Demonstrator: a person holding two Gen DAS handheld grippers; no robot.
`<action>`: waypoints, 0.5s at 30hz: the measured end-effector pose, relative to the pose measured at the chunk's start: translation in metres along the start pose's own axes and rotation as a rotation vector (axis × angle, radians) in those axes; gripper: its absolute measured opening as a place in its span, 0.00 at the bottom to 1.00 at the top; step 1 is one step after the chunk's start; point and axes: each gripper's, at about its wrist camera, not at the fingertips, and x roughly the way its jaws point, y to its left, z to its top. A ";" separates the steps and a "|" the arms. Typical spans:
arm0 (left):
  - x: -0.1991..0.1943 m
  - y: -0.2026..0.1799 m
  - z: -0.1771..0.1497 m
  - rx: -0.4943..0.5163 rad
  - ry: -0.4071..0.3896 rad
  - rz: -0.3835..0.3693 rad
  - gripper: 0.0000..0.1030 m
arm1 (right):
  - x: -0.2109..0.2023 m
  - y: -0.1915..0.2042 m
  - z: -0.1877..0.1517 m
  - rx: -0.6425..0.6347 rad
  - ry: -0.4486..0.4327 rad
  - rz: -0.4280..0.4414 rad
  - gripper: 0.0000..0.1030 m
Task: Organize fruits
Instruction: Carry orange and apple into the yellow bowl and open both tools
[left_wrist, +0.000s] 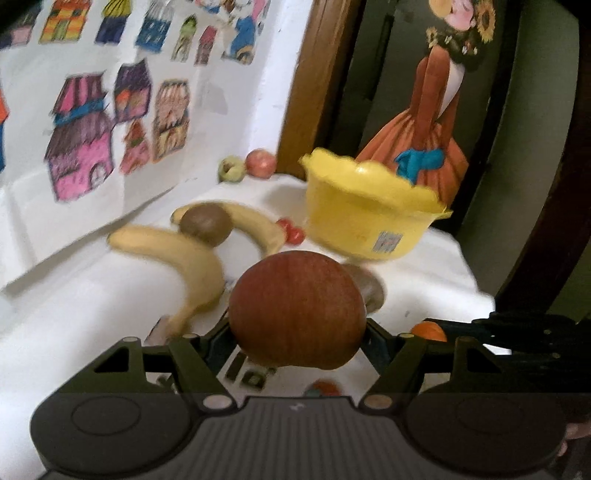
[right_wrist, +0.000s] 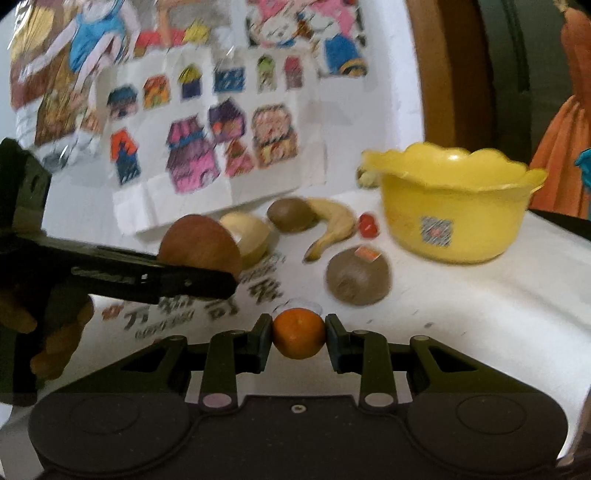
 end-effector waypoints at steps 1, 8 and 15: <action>-0.001 -0.004 0.006 0.002 -0.012 -0.006 0.74 | -0.003 -0.004 0.004 0.003 -0.014 -0.008 0.32; 0.007 -0.035 0.056 0.055 -0.117 -0.025 0.74 | -0.020 -0.034 0.051 -0.050 -0.147 -0.103 0.32; 0.054 -0.055 0.108 0.074 -0.180 -0.044 0.74 | 0.004 -0.082 0.089 -0.088 -0.185 -0.199 0.32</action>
